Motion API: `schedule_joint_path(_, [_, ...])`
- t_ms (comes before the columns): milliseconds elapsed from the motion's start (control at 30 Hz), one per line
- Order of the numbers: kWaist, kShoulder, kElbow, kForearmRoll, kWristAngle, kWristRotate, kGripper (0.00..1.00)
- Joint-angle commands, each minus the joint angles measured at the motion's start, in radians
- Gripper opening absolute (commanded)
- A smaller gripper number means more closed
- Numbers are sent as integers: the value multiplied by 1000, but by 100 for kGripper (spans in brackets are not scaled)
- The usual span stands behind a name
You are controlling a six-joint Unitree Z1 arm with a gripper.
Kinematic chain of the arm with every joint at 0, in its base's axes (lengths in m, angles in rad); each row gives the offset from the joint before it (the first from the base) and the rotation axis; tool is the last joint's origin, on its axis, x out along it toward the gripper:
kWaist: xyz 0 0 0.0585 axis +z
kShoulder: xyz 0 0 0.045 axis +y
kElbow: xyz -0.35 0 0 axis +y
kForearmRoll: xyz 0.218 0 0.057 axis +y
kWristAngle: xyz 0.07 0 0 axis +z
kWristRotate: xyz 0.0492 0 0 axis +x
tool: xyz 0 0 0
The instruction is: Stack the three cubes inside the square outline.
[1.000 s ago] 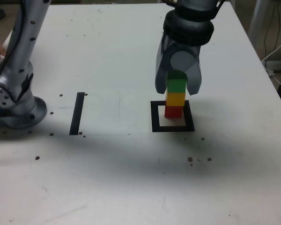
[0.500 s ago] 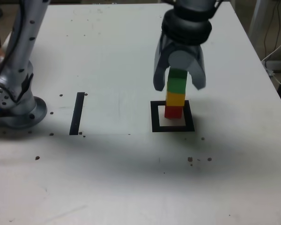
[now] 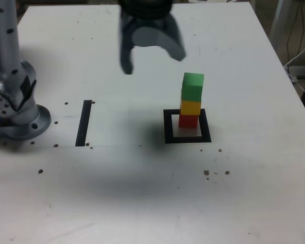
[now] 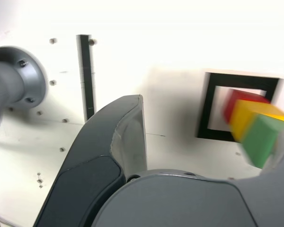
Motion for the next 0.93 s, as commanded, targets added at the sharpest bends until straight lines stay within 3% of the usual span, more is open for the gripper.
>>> schedule_joint_path(0, [-6, -41, 120, -30, -18, -16, 100])
schedule_joint_path(367, [-35, -141, 447, -197, -97, -41, 100])
schedule_joint_path(600, [-35, -183, 583, -262, -109, -35, 100])
schedule_joint_path(900, [-36, -189, 608, -302, -113, -18, 100])
